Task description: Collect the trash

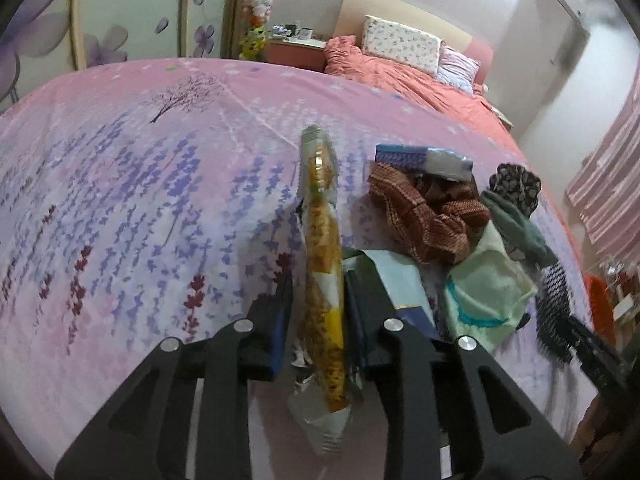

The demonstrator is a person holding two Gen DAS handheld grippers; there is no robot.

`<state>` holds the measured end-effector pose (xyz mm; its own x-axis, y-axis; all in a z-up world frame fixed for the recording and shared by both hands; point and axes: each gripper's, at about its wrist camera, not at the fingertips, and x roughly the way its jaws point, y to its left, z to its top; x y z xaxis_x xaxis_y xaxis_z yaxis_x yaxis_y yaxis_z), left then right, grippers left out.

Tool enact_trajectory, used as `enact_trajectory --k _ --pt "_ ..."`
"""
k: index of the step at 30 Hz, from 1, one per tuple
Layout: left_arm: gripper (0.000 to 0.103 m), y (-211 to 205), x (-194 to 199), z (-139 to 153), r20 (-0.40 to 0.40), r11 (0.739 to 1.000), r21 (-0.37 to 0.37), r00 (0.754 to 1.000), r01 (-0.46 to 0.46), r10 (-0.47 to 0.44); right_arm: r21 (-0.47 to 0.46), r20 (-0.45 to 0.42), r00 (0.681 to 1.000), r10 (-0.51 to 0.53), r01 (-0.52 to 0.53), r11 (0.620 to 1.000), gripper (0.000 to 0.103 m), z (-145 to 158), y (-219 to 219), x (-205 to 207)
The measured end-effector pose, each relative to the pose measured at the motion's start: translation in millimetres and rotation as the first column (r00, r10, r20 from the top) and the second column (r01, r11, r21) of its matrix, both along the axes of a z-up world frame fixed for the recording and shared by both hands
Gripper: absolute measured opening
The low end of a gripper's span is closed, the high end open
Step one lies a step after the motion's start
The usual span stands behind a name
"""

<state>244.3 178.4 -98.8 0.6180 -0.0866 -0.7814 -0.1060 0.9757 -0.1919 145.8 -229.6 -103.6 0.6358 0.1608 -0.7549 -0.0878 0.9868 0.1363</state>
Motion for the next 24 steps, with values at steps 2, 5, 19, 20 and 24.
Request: enact_trajectory --k 2,5,19,20,24 --pt "0.030 -1.5 0.5 0.1 0.001 1.000 0.017 1.000 0.016 -0.016 -0.042 0.000 1.000 -0.005 0.005 0.999 0.036 0.3 7.5 1.6" --pt "0.030 -3.7 1.4 -0.4 0.008 0.999 0.038 1.000 0.030 -0.030 -0.077 0.001 1.000 -0.011 0.011 0.997 0.036 0.5 12.7 1.9" --pt "0.030 0.4 -3.6 -3.4 0.027 0.999 0.030 0.999 0.021 -0.022 -0.070 -0.003 1.000 -0.020 0.020 0.997 0.036 -0.1 11.5 0.8" --pt "0.030 1.0 -4.5 -3.7 0.028 1.000 0.025 0.999 0.019 -0.019 -0.069 -0.003 1.000 -0.020 0.020 0.997 0.036 -0.2 10.8 1.1" --pt "0.031 4.8 -6.3 -4.0 0.029 1.000 0.012 0.999 0.019 -0.019 -0.079 -0.004 0.999 -0.032 0.032 0.996 0.041 -0.5 10.4 1.9"
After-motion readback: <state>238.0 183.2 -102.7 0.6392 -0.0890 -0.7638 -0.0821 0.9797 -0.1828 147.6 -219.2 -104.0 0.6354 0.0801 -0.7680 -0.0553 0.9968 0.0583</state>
